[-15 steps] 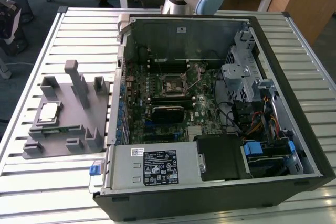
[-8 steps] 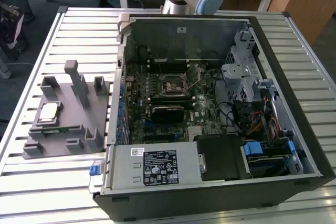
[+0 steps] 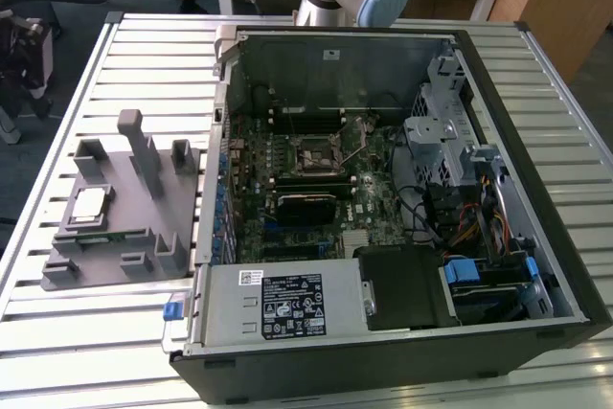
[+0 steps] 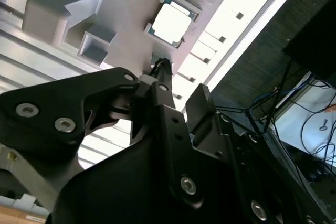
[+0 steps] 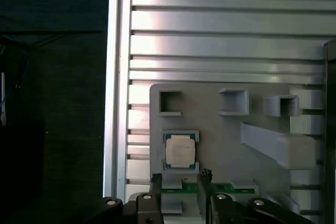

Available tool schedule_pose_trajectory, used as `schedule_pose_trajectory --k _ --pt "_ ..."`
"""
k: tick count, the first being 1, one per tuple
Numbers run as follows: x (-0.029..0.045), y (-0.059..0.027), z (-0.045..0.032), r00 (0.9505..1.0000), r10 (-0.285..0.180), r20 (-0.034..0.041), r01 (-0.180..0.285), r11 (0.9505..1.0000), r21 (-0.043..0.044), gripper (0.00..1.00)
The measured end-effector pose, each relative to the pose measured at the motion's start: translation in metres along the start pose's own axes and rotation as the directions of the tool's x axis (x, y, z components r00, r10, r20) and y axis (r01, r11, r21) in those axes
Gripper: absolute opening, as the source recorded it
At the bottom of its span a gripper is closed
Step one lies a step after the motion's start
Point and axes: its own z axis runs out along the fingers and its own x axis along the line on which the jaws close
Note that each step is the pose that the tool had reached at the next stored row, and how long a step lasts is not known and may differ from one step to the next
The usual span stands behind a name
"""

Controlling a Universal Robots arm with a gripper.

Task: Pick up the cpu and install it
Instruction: 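Pick up the cpu and move it towards the insertion slot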

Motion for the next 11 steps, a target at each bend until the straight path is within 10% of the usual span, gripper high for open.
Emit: schedule_pose_trajectory --k 11 --pt "-0.0007 -0.0019 0.0191 1.0 -0.001 -0.0073 0.001 1.0 -0.0014 0.76"
